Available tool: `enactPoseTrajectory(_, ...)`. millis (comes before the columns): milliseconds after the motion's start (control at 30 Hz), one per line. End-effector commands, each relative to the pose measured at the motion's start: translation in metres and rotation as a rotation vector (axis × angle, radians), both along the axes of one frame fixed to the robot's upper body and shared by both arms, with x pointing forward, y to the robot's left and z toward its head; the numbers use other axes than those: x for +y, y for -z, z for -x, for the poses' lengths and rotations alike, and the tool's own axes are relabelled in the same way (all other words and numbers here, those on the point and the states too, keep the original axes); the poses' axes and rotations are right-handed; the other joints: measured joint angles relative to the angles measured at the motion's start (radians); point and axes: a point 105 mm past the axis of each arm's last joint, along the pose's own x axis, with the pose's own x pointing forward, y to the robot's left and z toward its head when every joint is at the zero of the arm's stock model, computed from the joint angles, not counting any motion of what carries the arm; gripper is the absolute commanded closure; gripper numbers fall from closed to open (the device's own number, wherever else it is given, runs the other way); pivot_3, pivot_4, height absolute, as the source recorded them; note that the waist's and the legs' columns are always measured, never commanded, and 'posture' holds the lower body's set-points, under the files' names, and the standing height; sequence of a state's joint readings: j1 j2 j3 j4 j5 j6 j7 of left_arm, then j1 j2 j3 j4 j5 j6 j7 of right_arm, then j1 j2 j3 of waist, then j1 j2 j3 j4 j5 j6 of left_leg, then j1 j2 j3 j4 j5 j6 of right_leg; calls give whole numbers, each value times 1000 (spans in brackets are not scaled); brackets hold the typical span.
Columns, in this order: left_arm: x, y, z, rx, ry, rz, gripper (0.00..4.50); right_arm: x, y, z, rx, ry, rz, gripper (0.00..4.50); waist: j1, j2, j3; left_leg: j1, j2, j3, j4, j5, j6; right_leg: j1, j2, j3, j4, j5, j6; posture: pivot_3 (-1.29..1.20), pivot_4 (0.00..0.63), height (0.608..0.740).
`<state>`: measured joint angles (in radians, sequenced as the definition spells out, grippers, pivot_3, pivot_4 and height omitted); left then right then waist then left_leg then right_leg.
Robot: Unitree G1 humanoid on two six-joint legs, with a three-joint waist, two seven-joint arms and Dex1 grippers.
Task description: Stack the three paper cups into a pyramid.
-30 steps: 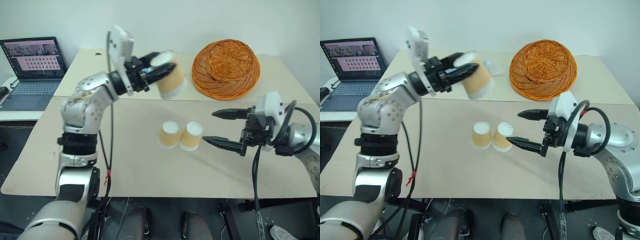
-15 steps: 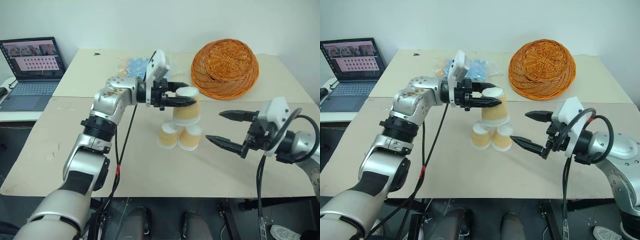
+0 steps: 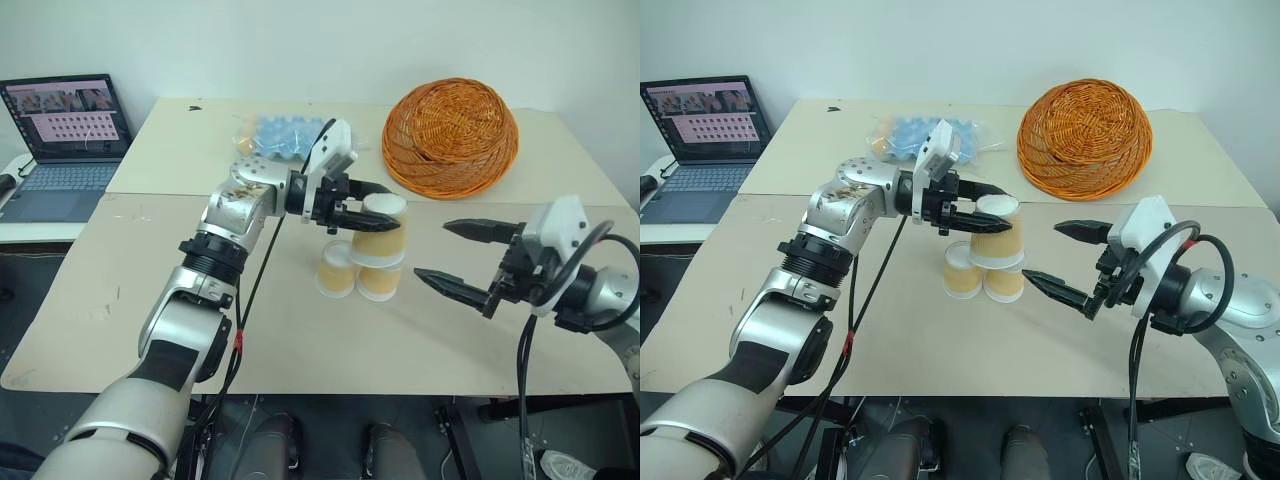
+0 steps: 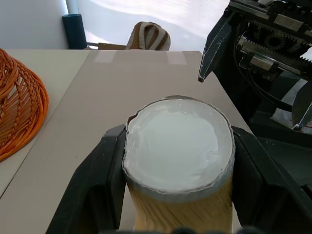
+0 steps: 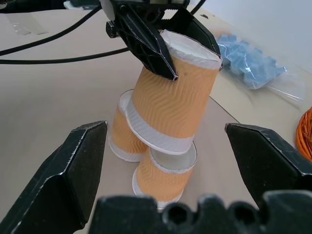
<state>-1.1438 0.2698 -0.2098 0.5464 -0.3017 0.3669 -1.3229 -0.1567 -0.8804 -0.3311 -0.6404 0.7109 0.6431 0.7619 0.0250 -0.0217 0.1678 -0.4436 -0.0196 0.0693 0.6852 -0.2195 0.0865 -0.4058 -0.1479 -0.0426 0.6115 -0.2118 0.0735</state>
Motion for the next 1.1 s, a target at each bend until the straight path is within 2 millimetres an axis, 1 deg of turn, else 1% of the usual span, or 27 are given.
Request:
enactPoseTrajectory(33, -1, -6, 5, -66, 23, -9, 2156, -1, -12, 4, -56, 2, 1, 0, 0, 0, 0, 0, 0, 0, 0, 0, 0, 0, 0, 0, 0, 0, 0, 0, 150, 726)
enactPoseTrajectory(367, 3, -2, 2, -68, 2, -24, 2156, 0, -13, 5, -57, -9, -3, 0, 0, 0, 0, 0, 0, 0, 1, 0, 0, 0, 0, 0, 0, 0, 0, 0, 150, 726)
enactPoseTrajectory(800, 3, 2, -5, -69, -33, -29, 2156, 2, -13, 8, -57, -18, -12, 0, 0, 0, 0, 0, 0, 0, 2, 0, 0, 0, 0, 0, 1, 0, 0, 0, 150, 726)
enactPoseTrajectory(1100, 5, 5, -8, -63, -44, -40, 2156, 3, -11, 9, -55, -18, -15, 0, -2, 0, 0, 0, 1, 0, 9, -3, 4, 2, 0, 0, 3, 1, 1, 0, 150, 726)
